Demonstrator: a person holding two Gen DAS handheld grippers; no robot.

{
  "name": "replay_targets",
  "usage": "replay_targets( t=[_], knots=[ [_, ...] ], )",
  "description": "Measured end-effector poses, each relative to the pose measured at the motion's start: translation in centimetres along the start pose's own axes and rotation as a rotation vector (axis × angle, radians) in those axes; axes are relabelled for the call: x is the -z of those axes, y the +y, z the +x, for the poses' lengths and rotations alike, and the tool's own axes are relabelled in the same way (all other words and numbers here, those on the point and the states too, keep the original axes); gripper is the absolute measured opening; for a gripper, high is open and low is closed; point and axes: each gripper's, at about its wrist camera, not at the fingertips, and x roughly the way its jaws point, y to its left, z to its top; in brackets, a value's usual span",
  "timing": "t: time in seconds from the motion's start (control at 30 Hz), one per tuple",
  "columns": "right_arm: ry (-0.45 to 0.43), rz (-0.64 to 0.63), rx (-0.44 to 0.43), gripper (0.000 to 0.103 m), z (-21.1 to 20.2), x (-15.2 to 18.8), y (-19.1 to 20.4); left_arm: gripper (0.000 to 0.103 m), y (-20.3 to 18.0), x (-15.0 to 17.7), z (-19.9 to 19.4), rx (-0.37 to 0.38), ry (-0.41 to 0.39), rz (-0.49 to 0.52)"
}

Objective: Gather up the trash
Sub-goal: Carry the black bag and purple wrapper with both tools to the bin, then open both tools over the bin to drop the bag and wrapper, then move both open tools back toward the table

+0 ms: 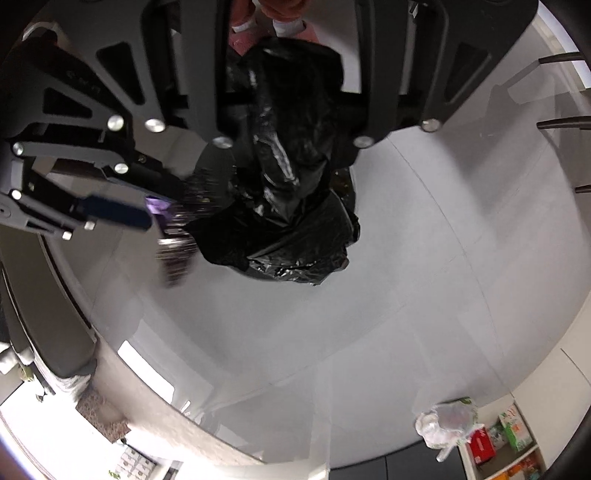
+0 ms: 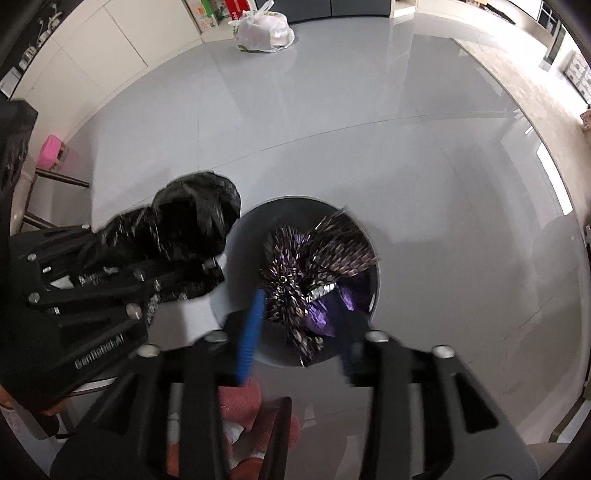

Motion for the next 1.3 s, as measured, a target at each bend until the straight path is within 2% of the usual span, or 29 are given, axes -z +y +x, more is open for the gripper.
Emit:
replay_targets(
  t=[0.03, 0.13, 0.23, 0.37, 0.53, 0.67, 0.77, 0.9, 0.97, 1.03, 1.2, 1.27, 1.3],
  knots=[
    [-0.001, 0.001, 0.003, 0.047, 0.1, 0.0, -0.1, 0.04, 0.0, -0.1, 0.3, 0.0, 0.003, -0.003],
    [0.001, 0.015, 0.012, 0.047, 0.4, -0.1, -0.5, 0.053, 0.2, -0.1, 1.0, -0.001, 0.003, -0.013],
    [-0.001, 0.02, 0.024, 0.047, -0.1, 0.0, -0.7, 0.062, 0.2, -0.2, 0.5, -0.013, -0.008, -0.021],
    [-0.021, 0.024, 0.051, 0.047, -2.3, 0.7, -0.9, 0.063, -0.3, -0.3, -0.8, -0.037, -0.018, -0.004],
    [-0.077, 0.047, 0.076, 0.047, -7.6, 0.7, -0.4, 0.063, -0.8, -0.6, -5.4, -0.027, -0.049, 0.004],
    [-0.132, 0.045, 0.098, 0.047, -13.4, 0.4, 0.4, 0.063, -2.0, -0.8, -11.1, -0.056, -0.094, 0.017],
    [-0.183, 0.016, 0.135, 0.047, -18.5, 0.4, 1.8, 0.063, -2.4, -0.6, -16.9, -0.085, -0.14, 0.002],
    [-0.251, -0.046, 0.162, 0.063, -25.7, 0.6, 4.4, 0.066, -2.5, 0.4, -24.5, -0.116, -0.2, -0.036],
    [-0.286, -0.079, 0.169, 0.066, -29.6, 0.8, 5.8, 0.07, -2.4, 1.3, -28.6, -0.151, -0.233, -0.064],
    [-0.295, -0.098, 0.159, 0.071, -32.3, 0.8, 6.9, 0.07, -2.0, 2.5, -32.4, -0.182, -0.257, -0.09],
    [-0.307, -0.182, 0.1, 0.071, -38.5, 0.3, 10.1, 0.07, -0.9, 6.5, -40.6, -0.28, -0.302, -0.186],
    [-0.313, -0.226, 0.057, 0.07, -40.2, 0.1, 11.5, 0.07, -0.5, 8.4, -43.4, -0.307, -0.323, -0.241],
    [-0.318, -0.262, 0.029, 0.065, -41.3, 0.0, 12.7, 0.07, 0.0, 9.8, -45.0, -0.325, -0.332, -0.282]
  ],
)
